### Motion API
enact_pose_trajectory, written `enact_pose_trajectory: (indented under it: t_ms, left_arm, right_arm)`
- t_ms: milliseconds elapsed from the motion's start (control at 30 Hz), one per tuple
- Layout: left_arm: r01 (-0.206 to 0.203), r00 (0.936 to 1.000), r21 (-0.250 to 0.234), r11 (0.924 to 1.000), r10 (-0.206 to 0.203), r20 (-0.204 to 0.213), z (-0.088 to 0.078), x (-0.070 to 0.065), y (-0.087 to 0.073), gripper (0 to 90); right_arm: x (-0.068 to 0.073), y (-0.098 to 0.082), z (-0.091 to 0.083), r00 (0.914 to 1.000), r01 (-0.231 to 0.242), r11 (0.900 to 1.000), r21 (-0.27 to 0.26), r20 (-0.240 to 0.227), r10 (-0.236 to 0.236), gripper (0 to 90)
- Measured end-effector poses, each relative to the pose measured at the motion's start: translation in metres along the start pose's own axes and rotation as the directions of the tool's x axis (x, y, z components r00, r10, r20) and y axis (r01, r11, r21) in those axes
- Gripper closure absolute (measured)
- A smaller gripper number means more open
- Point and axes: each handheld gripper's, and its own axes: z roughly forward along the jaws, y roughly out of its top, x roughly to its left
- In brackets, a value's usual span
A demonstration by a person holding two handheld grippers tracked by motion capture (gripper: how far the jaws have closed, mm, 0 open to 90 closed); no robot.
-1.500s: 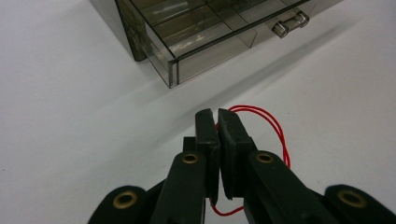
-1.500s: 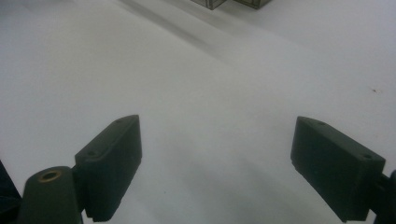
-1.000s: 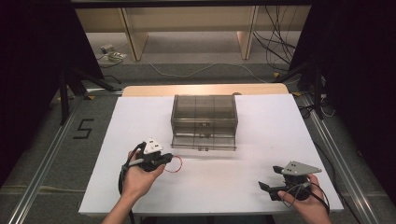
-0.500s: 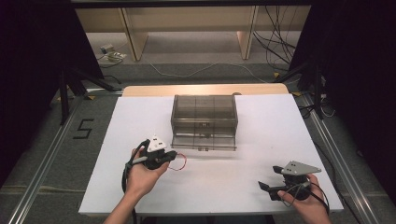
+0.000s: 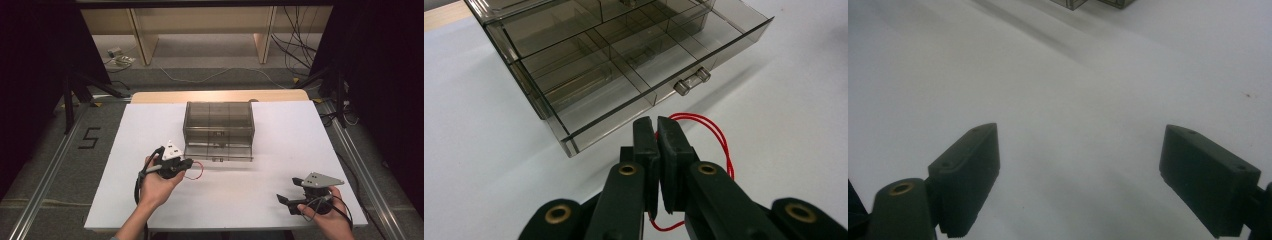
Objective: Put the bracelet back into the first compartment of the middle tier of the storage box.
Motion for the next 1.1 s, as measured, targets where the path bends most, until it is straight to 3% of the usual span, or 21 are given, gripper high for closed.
enact_pose_trajectory:
  t_ms: [1100]
  left_arm:
    - [0.008, 0.9999, -0.024, 0.9997, -0.008, -0.012, 0.004, 0.005, 0.014, 87.5]
  right_arm:
    - [0.000, 0.000, 0.000, 1.0000, 0.002, 1.000, 0.005, 0.002, -0.002, 17.2]
